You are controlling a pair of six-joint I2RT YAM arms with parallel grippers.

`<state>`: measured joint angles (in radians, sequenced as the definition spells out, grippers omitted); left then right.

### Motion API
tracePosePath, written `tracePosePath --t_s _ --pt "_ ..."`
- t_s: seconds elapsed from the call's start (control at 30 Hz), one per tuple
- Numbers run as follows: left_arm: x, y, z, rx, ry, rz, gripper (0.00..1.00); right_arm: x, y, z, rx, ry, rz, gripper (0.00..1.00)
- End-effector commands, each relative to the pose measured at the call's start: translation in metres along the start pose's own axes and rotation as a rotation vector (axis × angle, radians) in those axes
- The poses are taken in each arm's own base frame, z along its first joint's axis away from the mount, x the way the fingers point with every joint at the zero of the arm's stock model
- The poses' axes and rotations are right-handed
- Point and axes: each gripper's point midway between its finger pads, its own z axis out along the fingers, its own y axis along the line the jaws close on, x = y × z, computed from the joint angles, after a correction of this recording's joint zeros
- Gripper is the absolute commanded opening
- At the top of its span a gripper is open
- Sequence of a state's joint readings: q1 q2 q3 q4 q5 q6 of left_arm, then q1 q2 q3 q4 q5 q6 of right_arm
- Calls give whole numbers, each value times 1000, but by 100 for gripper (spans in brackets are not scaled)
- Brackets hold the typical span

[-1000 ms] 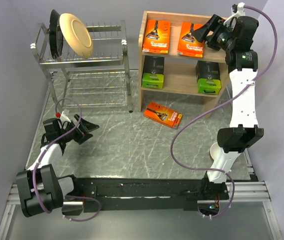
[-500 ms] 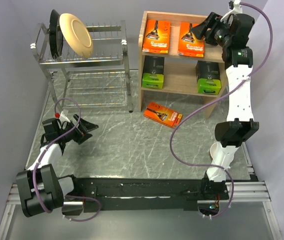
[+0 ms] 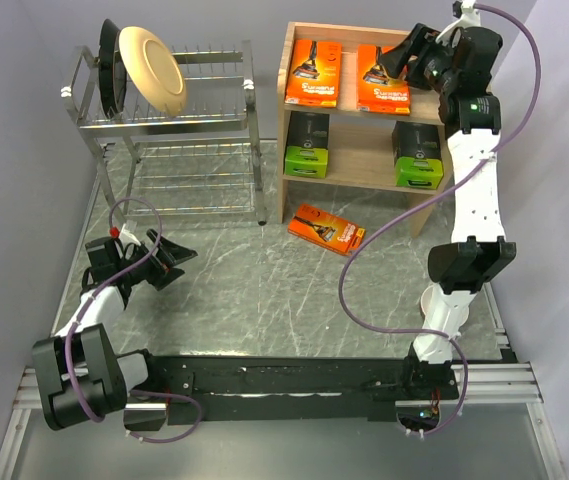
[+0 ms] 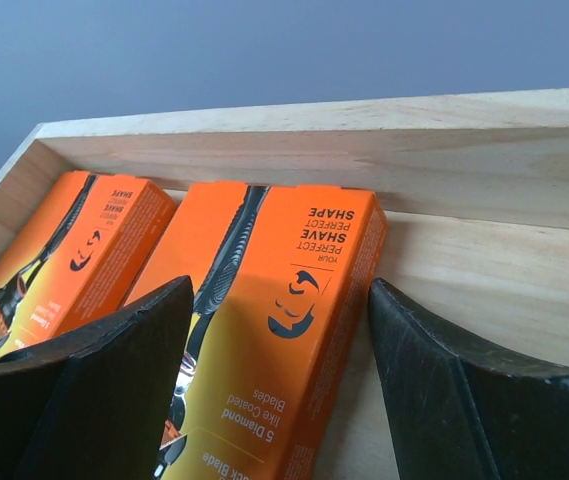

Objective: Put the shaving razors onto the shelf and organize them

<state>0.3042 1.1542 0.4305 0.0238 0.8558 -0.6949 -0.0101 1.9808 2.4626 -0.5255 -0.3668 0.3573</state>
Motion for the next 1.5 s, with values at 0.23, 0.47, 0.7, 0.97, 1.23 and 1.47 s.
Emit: tracePosePath --t_s 0.23,0.47,0.7,0.97,1.23,1.47 --pt "-34 -23 9 -27 4 63 99 -90 37 -106 116 -250 -183 80" --pt "-1 -56 42 11 106 159 99 -54 63 -211 48 -392 -483 81" --pt "10 -52 52 -46 53 162 99 122 87 -271 -262 1 -386 78" --pt "21 -40 55 -71 22 107 99 268 35 -224 -167 369 -107 76" --pt "20 -36 51 -82 8 163 100 330 -7 -180 91 492 130 57" --pt "29 -31 57 -55 55 171 99 369 -54 -167 354 509 256 58"
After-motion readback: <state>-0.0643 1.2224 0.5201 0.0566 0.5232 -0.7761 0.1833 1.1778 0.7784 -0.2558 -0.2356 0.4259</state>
